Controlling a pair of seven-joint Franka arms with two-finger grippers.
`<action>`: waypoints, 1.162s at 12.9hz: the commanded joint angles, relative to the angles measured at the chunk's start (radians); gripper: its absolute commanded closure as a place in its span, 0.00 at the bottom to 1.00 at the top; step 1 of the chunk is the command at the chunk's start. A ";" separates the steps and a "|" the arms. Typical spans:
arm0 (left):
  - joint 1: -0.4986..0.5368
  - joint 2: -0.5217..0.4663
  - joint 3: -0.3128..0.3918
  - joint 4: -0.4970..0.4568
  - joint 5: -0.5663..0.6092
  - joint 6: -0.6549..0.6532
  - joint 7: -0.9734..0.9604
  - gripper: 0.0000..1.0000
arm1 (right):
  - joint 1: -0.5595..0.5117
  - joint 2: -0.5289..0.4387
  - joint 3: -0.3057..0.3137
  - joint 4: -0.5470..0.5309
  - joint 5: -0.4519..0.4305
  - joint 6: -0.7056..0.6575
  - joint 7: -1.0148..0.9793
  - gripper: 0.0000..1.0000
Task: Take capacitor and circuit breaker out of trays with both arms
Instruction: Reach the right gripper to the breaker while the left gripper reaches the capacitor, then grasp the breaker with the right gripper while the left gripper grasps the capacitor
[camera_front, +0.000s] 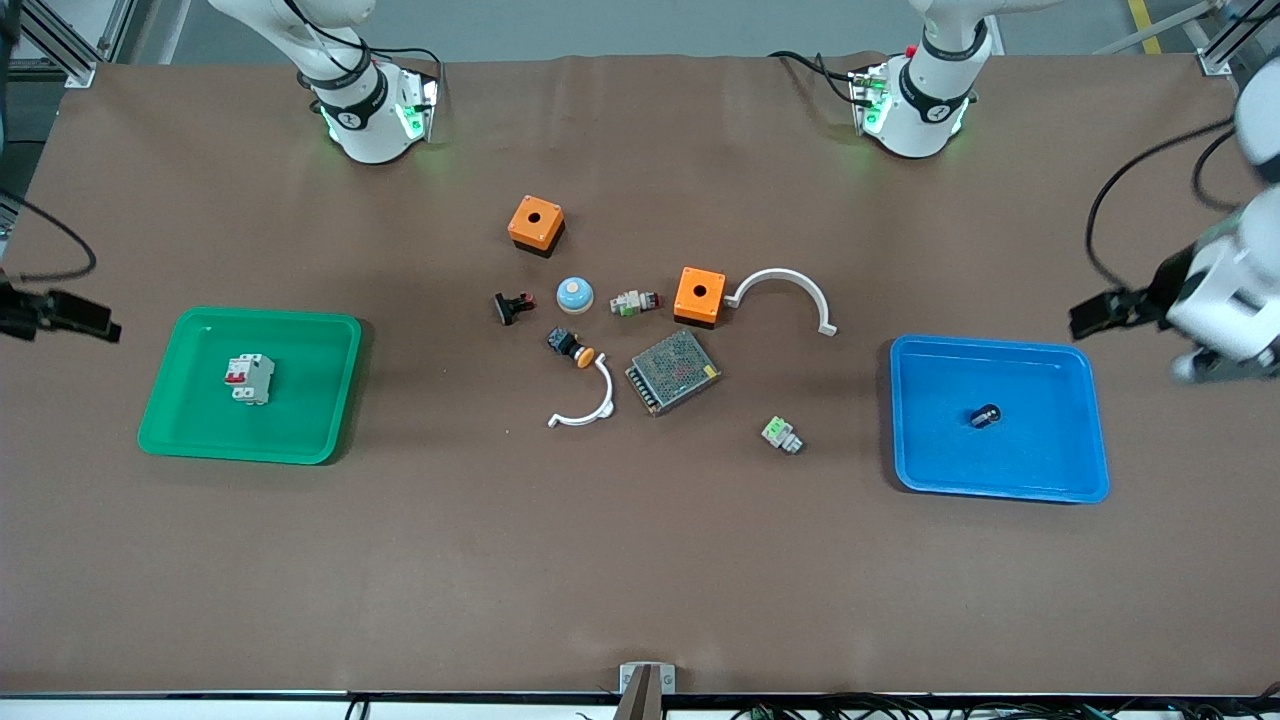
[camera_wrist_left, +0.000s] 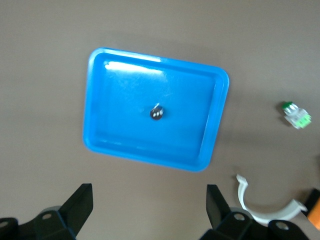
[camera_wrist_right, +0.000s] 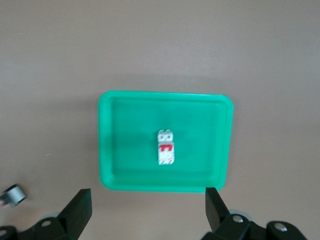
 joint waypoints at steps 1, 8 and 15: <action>0.015 -0.012 -0.005 -0.166 0.017 0.173 -0.009 0.00 | -0.031 0.000 0.014 -0.186 -0.017 0.183 -0.057 0.00; 0.109 0.129 -0.008 -0.363 0.018 0.515 -0.002 0.00 | -0.074 0.131 0.014 -0.524 -0.017 0.713 -0.201 0.00; 0.112 0.254 -0.011 -0.363 0.006 0.632 -0.006 0.02 | -0.086 0.143 0.016 -0.612 -0.014 0.749 -0.205 0.00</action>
